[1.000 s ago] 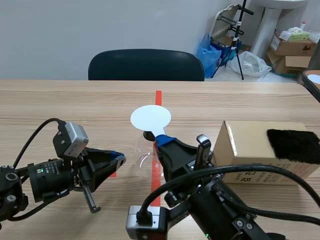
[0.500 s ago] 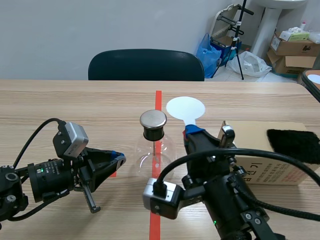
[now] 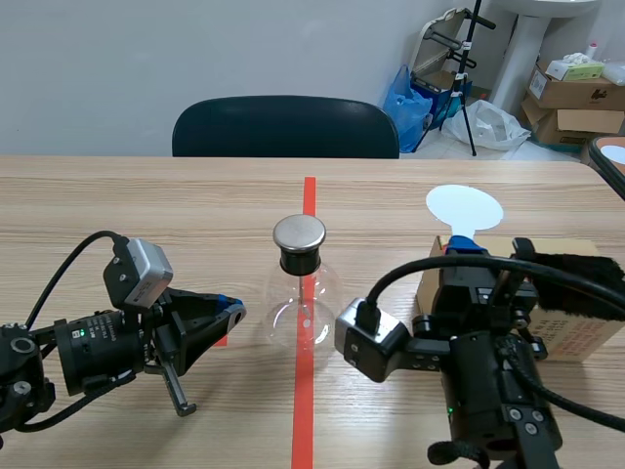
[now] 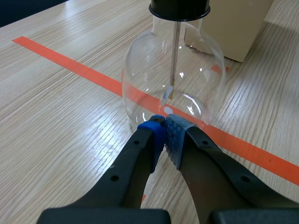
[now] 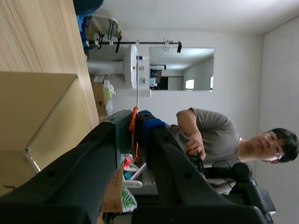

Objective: Do the electroscope experiment

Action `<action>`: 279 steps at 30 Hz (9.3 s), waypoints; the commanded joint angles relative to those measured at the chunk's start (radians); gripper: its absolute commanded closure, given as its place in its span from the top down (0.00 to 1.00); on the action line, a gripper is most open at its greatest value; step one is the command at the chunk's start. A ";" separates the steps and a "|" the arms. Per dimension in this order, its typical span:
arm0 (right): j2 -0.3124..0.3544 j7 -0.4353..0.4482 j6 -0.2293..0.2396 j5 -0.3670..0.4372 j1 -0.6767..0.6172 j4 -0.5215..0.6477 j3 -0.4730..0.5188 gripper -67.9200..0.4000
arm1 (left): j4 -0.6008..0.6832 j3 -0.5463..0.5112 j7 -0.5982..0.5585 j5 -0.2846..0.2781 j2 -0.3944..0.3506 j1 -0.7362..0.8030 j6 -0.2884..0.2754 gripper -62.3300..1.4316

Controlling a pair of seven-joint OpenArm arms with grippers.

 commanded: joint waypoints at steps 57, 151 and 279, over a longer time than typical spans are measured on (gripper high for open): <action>0.005 0.638 -0.014 -0.001 0.012 0.030 0.009 0.03 | 0.024 -0.003 -0.018 -0.009 0.003 -0.003 -0.003 0.07; 0.005 0.039 -0.014 -0.001 0.012 0.030 0.009 0.03 | 0.024 -0.003 -0.032 -0.010 0.003 -0.003 -0.003 0.07; -0.001 0.711 -0.215 0.238 -0.231 0.050 0.446 0.03 | 0.101 -0.003 -0.230 -0.013 -0.103 0.131 -0.002 0.07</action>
